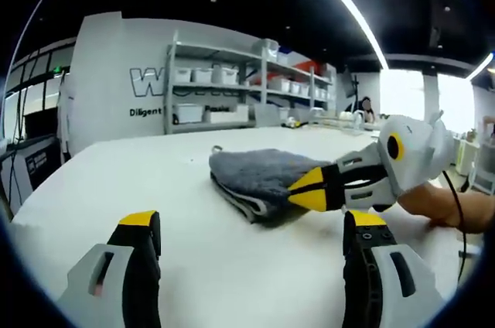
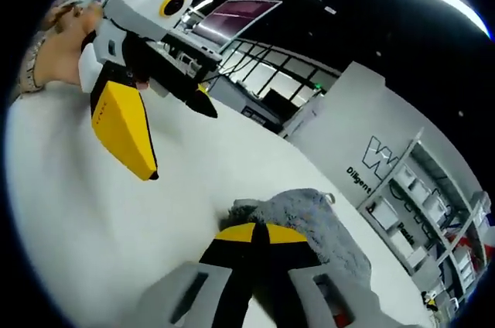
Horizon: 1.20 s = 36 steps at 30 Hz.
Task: Open the folded towel by lifting each exposed corner and separating the folded layers until the towel lies flat within the target outline without major curled edges
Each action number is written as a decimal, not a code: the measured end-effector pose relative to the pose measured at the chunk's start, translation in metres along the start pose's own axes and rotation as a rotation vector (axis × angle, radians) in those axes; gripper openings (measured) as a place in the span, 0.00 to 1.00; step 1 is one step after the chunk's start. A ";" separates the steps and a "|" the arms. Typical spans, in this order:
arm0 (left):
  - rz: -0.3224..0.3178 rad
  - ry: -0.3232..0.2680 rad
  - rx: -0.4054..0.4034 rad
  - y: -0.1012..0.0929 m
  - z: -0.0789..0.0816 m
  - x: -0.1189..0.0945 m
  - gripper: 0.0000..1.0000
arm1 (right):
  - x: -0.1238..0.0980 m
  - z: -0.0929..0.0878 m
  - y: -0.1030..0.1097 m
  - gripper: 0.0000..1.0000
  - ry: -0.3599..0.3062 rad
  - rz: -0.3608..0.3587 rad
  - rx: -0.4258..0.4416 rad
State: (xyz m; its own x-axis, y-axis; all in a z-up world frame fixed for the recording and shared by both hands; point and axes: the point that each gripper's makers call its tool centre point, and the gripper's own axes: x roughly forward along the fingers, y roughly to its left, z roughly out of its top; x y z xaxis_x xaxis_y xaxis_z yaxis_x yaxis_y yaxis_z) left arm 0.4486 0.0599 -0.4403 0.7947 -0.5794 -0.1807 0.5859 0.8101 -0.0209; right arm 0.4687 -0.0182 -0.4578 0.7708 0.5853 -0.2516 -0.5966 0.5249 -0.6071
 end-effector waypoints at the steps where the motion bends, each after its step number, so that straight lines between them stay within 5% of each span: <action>1: 0.001 0.002 -0.001 0.001 0.000 0.000 0.97 | 0.000 0.000 0.000 0.00 -0.002 -0.002 0.002; 11: -0.003 0.012 -0.004 0.000 -0.003 0.000 0.97 | -0.006 0.008 -0.010 0.00 -0.041 -0.030 0.032; 25: 0.001 0.012 -0.006 0.001 -0.004 -0.001 0.97 | -0.027 0.013 -0.048 0.00 -0.140 -0.128 0.240; 36: 0.002 0.014 0.004 0.002 -0.003 0.000 0.97 | -0.041 0.011 -0.066 0.00 -0.183 -0.172 0.311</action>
State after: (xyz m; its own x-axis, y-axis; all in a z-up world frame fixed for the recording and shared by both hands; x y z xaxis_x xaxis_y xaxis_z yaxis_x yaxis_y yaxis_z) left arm 0.4495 0.0616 -0.4435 0.7938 -0.5763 -0.1942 0.5848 0.8110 -0.0164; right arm 0.4741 -0.0696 -0.3991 0.8298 0.5580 -0.0100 -0.5227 0.7706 -0.3646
